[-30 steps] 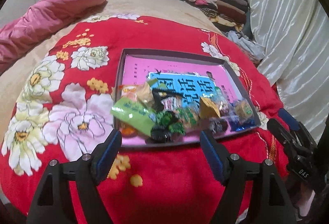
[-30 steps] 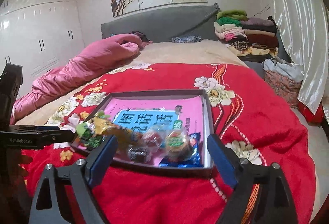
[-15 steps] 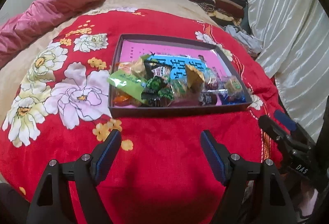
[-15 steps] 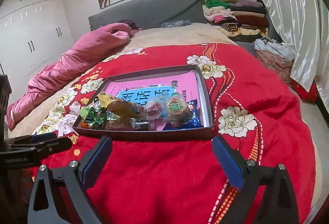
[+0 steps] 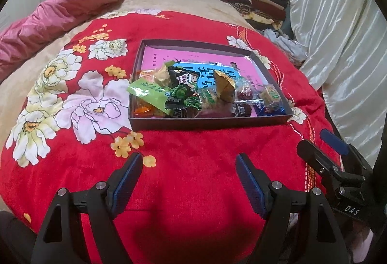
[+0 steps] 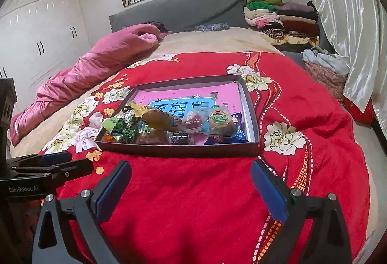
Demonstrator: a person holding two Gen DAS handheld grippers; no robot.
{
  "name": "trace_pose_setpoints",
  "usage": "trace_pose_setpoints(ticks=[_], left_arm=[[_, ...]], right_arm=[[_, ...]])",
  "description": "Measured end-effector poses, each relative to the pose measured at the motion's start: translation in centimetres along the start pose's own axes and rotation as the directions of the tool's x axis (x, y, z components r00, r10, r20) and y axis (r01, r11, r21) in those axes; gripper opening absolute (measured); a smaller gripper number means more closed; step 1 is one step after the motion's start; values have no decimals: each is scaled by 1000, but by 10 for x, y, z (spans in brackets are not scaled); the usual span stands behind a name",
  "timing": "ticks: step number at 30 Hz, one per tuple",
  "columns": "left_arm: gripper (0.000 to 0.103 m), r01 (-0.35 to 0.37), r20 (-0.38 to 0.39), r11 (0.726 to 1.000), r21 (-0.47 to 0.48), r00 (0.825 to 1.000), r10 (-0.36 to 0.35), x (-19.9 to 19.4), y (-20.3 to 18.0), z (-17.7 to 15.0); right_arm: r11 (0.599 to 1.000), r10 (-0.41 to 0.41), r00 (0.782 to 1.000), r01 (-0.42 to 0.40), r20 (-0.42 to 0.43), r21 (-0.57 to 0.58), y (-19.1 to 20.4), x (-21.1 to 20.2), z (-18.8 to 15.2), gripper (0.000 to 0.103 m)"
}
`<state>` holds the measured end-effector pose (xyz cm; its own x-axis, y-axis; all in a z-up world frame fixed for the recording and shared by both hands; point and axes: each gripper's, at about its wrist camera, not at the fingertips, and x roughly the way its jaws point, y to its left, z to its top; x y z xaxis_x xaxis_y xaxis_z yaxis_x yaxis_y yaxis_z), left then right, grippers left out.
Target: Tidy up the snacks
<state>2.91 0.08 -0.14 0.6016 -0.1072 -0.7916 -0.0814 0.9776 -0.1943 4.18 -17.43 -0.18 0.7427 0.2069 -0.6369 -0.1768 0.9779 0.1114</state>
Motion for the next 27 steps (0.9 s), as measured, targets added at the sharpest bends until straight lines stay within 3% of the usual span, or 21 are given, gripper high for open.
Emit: trace_pose_setpoints(ticks=[27], left_arm=[[80, -10, 3, 1000, 17, 1000, 10, -3, -1, 0]], right_arm=[[1000, -9, 1000, 9, 11, -20, 4, 0, -2, 100]])
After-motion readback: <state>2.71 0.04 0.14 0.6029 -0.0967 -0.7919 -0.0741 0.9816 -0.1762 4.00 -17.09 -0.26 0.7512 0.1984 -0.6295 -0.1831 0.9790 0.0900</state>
